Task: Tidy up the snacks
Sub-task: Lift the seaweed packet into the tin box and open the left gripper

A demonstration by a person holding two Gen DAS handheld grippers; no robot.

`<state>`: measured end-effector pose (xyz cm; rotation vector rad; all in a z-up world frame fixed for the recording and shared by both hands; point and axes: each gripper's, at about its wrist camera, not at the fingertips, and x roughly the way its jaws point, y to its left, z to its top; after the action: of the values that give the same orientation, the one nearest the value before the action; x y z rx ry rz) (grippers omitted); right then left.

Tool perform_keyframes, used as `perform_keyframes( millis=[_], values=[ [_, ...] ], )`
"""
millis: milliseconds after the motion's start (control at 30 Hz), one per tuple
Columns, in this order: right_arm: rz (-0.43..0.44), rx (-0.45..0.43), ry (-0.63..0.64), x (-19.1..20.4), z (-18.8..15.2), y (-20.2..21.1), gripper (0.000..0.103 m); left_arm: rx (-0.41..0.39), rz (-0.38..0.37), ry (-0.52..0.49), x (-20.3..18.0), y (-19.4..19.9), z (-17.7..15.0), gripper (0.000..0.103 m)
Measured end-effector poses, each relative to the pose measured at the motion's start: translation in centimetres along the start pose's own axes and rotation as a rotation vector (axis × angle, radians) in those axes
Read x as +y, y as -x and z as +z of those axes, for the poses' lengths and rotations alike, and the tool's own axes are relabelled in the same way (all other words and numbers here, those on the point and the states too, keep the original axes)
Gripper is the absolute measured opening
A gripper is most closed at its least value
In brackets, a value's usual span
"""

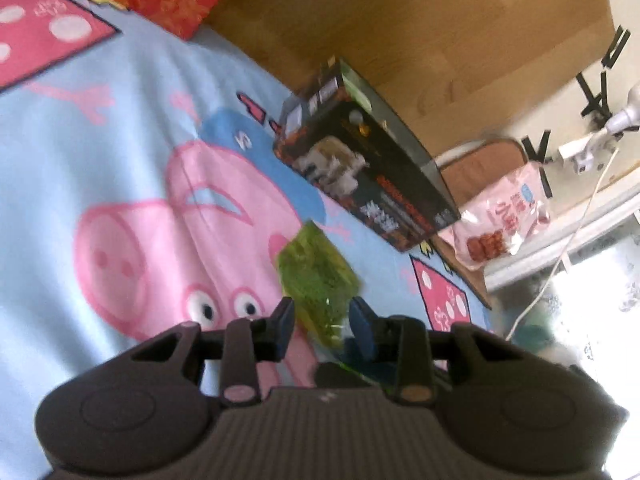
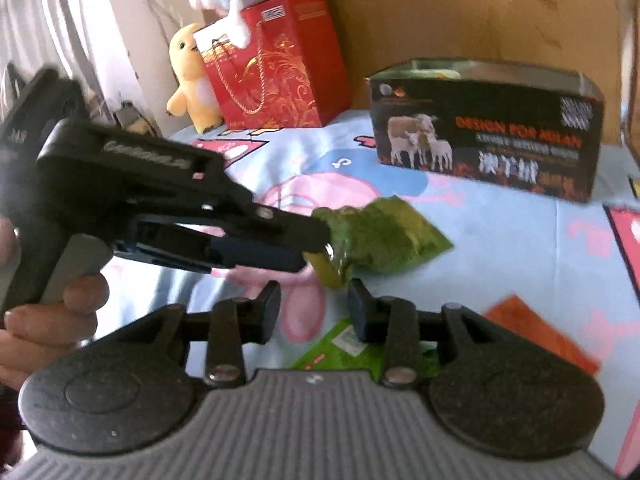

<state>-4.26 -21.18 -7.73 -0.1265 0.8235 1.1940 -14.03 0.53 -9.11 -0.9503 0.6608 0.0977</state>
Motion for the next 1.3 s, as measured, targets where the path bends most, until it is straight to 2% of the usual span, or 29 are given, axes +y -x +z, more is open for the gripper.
perform_keyframes(
  millis=[100,167,300,367,467,533,633,767,900,1100,1300],
  values=[
    [-0.002,-0.011,-0.074,-1.3,-0.1,0.7,0.04,-0.036,0.04,-0.002,0.3,0.7,1.1,0.03],
    [-0.003,-0.012,-0.09,-1.7,0.0,0.8,0.04,-0.043,0.053,-0.037,-0.1,0.4,2.1,0.032],
    [-0.029,0.001,-0.048,-0.8,0.2,0.6,0.041,0.001,0.071,-0.11,-1.2,-2.3,3.1,0.034],
    [-0.039,0.013,-0.005,-0.4,0.5,0.1,0.041,0.036,0.066,-0.111,-1.0,-3.8,2.9,0.032],
    [-0.05,0.019,0.051,0.0,1.2,-1.2,0.038,0.035,0.049,-0.122,-1.5,-4.1,2.0,0.031],
    [-0.072,0.009,0.063,-0.1,1.4,-1.6,0.032,0.017,0.071,-0.149,-1.9,-3.9,1.3,0.031],
    [-0.066,-0.01,0.056,-0.4,1.1,-1.4,0.029,0.018,0.06,-0.138,-2.0,-3.3,1.0,0.031],
    [-0.059,-0.059,0.046,-0.3,0.5,-0.2,0.027,0.026,0.016,-0.13,-2.5,-3.0,0.9,0.031],
    [-0.014,-0.118,-0.022,-1.1,1.2,1.2,0.024,-0.003,-0.003,-0.212,-5.4,-2.4,1.3,0.031],
    [-0.003,-0.244,-0.059,-2.2,4.2,3.8,0.024,-0.073,-0.055,-0.311,-10.1,-1.9,3.8,0.031],
    [-0.047,-0.353,-0.03,-4.2,9.0,3.9,0.024,-0.151,-0.05,-0.4,-13.5,-4.1,8.3,0.031]
  ],
)
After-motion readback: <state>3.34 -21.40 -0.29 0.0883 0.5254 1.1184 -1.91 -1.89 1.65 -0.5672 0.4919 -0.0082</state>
